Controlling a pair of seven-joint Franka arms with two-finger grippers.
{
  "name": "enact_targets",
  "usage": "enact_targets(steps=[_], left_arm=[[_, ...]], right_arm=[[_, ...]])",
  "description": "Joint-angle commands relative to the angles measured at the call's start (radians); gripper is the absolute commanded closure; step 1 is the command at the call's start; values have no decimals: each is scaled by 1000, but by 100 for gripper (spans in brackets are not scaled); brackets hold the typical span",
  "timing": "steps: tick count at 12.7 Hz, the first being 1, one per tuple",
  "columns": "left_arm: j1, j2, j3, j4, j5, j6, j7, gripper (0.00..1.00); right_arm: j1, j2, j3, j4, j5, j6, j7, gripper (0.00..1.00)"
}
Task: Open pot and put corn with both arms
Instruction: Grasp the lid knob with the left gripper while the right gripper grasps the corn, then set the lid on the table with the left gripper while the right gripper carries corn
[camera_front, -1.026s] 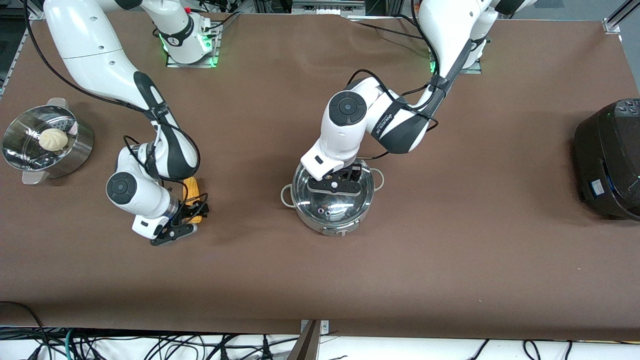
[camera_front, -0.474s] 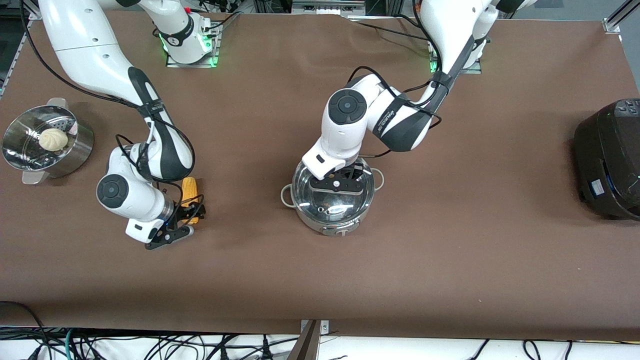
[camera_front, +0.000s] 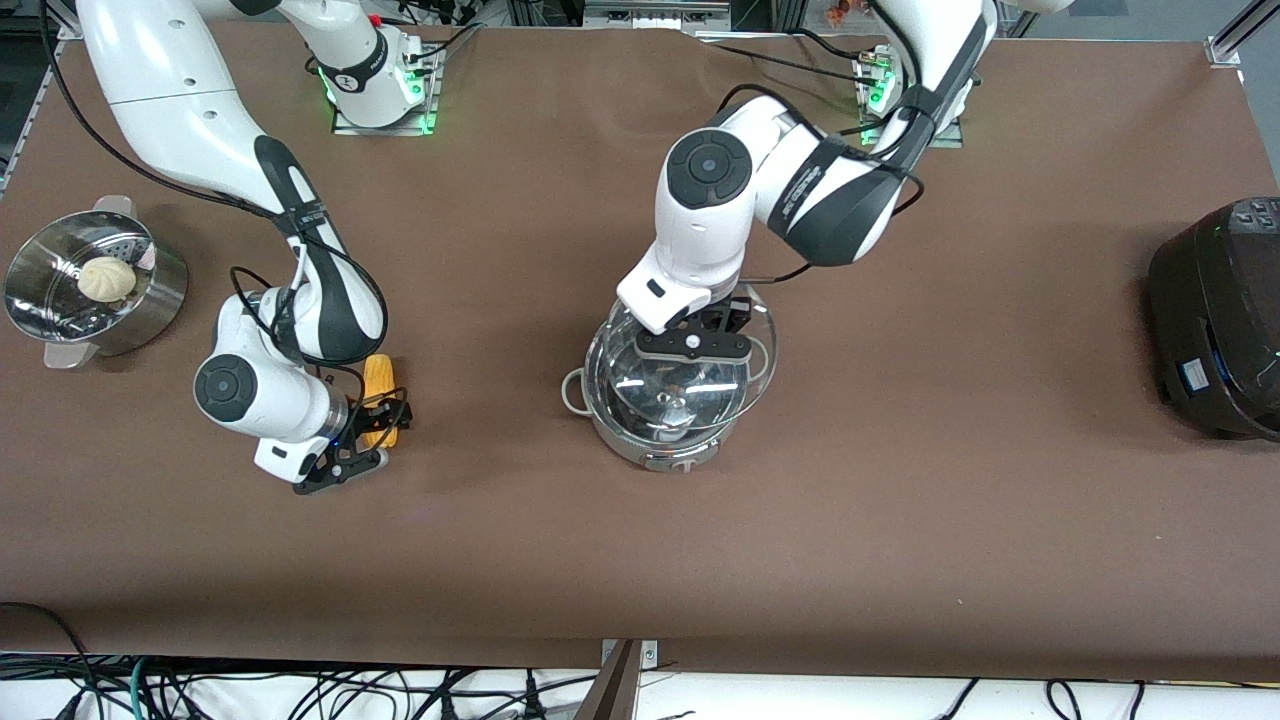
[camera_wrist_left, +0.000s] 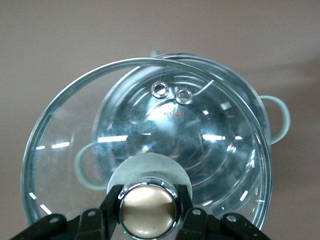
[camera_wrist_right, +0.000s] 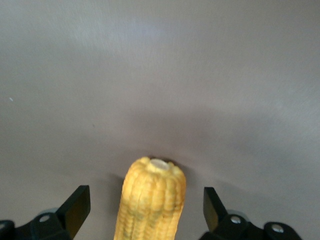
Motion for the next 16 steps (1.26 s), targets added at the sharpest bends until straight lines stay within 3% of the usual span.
enact_targets(steps=[1, 2, 3, 4, 5, 8, 12, 16], left_arm=[[62, -81, 7, -3, 17, -110, -1, 95], [100, -103, 0, -10, 17, -138, 25, 97], [128, -112, 1, -8, 17, -153, 75, 97], [171, -137, 3, -13, 14, -172, 144, 96], [218, -154, 0, -19, 14, -222, 263, 96], [361, -192, -2, -40, 1, -302, 564, 96], [542, -197, -3, -112, -87, -293, 839, 96], [565, -189, -2, -319, -72, -80, 853, 94]], right_arm=[[-20, -26, 9, -53, 25, -4, -8, 0], [-31, -28, 9, -66, 30, -4, -8, 0], [-38, -28, 9, -67, 30, -10, -10, 27], [-42, -28, 9, -55, 31, -52, -11, 75], [-46, -28, 9, -32, 54, -106, -13, 98], [-43, -31, 11, 29, 73, -163, -14, 100], [-8, -147, 12, 101, 73, -331, 41, 100], [166, -206, 12, 245, 74, -460, 347, 100]])
